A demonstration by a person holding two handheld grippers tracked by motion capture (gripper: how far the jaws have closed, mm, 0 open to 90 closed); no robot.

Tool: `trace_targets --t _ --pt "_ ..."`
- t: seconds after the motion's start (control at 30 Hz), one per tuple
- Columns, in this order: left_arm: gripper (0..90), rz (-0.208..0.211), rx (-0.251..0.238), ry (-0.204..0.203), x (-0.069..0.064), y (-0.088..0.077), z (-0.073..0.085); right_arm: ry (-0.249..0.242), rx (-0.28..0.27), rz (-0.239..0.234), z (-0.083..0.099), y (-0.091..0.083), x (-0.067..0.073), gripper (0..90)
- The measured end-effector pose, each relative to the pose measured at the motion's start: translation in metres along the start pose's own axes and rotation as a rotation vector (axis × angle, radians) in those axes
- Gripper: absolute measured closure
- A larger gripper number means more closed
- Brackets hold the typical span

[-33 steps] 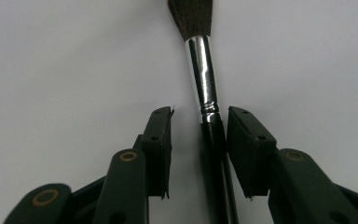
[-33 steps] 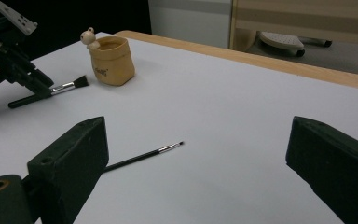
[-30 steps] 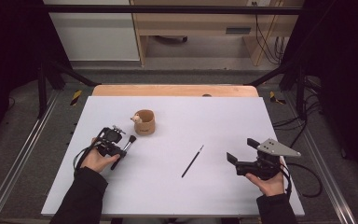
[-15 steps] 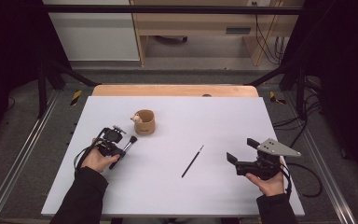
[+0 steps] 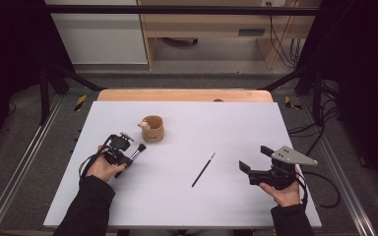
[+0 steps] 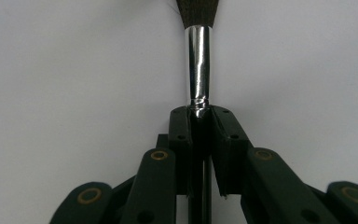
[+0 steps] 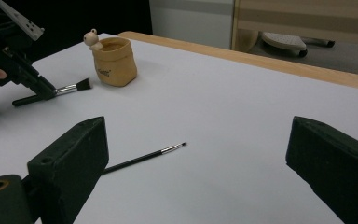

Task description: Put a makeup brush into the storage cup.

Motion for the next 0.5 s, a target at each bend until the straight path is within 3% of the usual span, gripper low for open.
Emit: trace_targets --t 0.1,0.5 --pt "78.5 -0.003 -0.003 0.006 -0.001 -0.001 0.0 0.001 0.001 0.0 0.0 0.0 0.0 6.2" --pt "78.5 0.009 -0.109 0.009 0.001 -0.023 0.007 0.006 -0.001 0.004 0.004 -0.005 -0.004 6.1"
Point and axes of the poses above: each handheld gripper's, and its own axes: y roughly forward along the jaws, z roughly out of its underside, x roughly to its left, the point moved 5 cm from there along y, roughly forward along the jaws
